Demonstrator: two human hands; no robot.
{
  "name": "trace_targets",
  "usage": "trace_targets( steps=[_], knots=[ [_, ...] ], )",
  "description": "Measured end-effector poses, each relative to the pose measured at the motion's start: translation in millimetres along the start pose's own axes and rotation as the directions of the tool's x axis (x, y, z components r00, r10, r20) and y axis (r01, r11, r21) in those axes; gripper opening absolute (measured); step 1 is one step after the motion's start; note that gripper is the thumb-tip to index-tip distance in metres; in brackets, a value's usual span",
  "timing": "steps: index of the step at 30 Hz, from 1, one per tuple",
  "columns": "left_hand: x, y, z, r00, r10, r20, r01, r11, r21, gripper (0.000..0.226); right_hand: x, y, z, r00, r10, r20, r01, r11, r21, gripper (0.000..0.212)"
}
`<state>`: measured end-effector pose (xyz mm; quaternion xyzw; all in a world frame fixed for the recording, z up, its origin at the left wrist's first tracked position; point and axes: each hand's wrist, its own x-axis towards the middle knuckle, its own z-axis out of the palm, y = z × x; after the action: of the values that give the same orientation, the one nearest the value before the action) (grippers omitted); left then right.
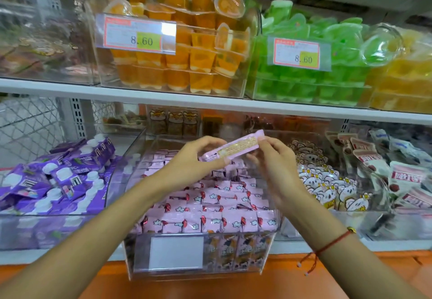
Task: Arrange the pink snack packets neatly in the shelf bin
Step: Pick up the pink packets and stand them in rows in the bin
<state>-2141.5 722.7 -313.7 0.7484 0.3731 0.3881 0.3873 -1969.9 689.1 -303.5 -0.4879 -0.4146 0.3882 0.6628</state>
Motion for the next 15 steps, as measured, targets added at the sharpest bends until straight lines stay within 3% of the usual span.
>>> trace_targets(
  steps=[2,4,5,7,9,11,13,15],
  knots=[
    [-1.5,-0.1,-1.3,0.999,-0.051,-0.018,0.050,0.997,-0.061,0.031,-0.6,-1.8,-0.5,0.998,0.037,0.042,-0.038,0.999,0.030,0.023],
    [-3.1,2.2,-3.0,0.971,-0.240,0.001,0.230,0.929,-0.289,0.031,-0.8,-1.8,-3.2,0.998,-0.032,0.053,0.037,0.995,-0.090,0.031],
    [-4.0,3.5,-3.6,0.945,-0.326,0.038,0.313,0.860,-0.404,0.030,-0.8,-1.0,-6.0,0.989,-0.133,0.064,0.143,0.967,-0.210,0.039],
    [-5.3,5.7,-3.8,0.906,-0.409,0.112,0.404,0.755,-0.517,0.029,-4.1,-1.3,-9.8,0.899,-0.389,0.199,0.437,0.787,-0.436,0.050],
    [-5.4,7.4,-4.3,0.896,-0.419,0.148,0.432,0.744,-0.510,0.030,-7.5,-1.1,-9.3,0.771,-0.500,0.394,0.635,0.556,-0.536,0.057],
    [-5.1,9.6,-4.6,0.891,-0.432,0.141,0.444,0.760,-0.475,0.033,-8.3,0.2,-6.2,0.708,-0.496,0.502,0.700,0.398,-0.593,0.054],
    [-5.1,10.5,-5.8,0.885,-0.452,0.116,0.455,0.781,-0.427,0.038,-10.0,1.2,-3.6,0.702,-0.467,0.539,0.701,0.317,-0.639,0.045],
    [-5.4,9.9,-7.1,0.886,-0.459,0.072,0.451,0.812,-0.371,0.054,-10.8,3.0,-3.1,0.723,-0.439,0.534,0.682,0.331,-0.652,0.040]
  ],
)
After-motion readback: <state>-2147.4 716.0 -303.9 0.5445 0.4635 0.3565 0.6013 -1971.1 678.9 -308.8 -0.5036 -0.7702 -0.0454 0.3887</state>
